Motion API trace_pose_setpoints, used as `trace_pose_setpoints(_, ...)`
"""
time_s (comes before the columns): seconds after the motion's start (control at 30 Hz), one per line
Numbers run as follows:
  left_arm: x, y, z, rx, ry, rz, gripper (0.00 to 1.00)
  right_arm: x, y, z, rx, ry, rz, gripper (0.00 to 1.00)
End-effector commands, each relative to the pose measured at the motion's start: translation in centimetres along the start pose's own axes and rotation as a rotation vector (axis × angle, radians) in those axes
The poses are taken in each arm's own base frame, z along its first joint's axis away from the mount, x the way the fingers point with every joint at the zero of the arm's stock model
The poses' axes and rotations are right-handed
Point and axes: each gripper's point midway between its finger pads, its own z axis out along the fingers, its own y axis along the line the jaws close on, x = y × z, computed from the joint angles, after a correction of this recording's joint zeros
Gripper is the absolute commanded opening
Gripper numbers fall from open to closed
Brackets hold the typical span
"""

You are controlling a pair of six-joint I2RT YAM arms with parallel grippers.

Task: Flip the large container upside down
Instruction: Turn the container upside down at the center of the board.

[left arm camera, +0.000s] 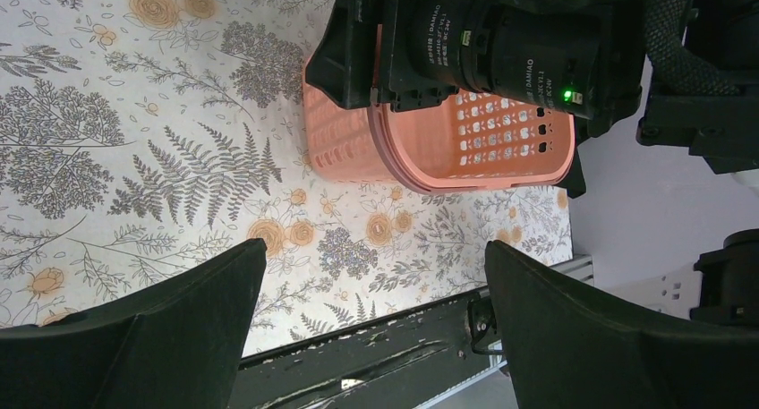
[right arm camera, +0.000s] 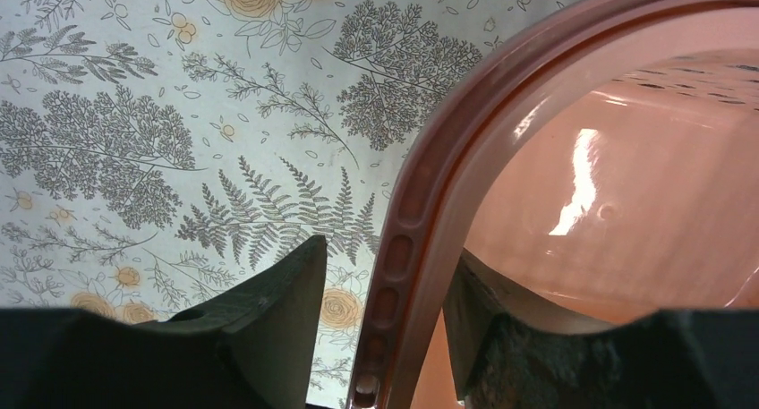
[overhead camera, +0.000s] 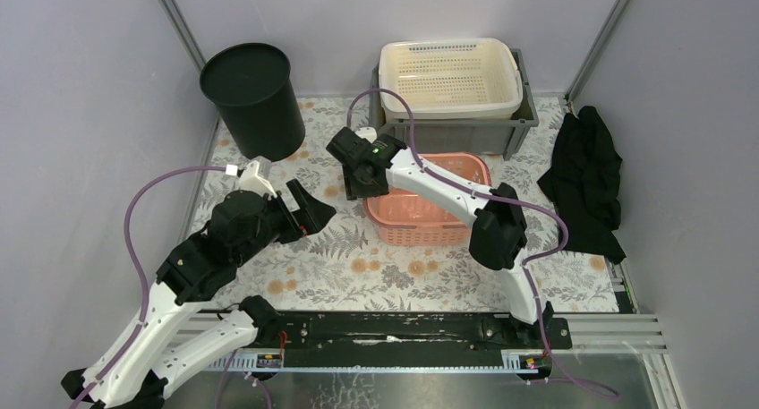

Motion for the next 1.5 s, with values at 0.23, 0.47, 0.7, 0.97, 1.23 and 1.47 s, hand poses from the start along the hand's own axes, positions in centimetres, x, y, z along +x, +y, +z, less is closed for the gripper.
trace_pose_setpoints(0.23, 0.1, 0.3, 0.0, -0.004, -0.008, -0.001, 1.0, -0.9, -0.1, -0.9, 0.015, -0.037, 0.007, 0.4)
trace_pose_setpoints(0.47, 0.3, 0.3, 0.2, -0.004, -0.004, -0.001, 1.0, -0.5, 0.1, -0.7, -0.002, -0.024, 0.001, 0.19)
trace_pose_setpoints(0.7, 0.0, -0.2, -0.1, 0.013, -0.003, -0.001, 1.0, -1.4, 1.3, -3.0, -0.091, -0.048, 0.018, 0.1)
trace_pose_setpoints(0.97, -1.4, -1.5, -1.5, 0.04, -0.023, 0.01, 1.0, -3.5, 3.8, -8.5, -0.279, -0.1, 0.067, 0.0)
trace_pose_setpoints(1.23, -3.1, -2.7, -3.2, 0.067, -0.06, 0.007, 1.0, -5.5, 6.4, -15.0, -0.532, -0.132, 0.127, 0.0)
trace_pose_setpoints(1.47, -5.2, -3.8, -5.4, 0.088, -0.117, 0.011, 1.0, -7.6, 8.0, -20.2, -0.762, -0.179, 0.196, 0.0)
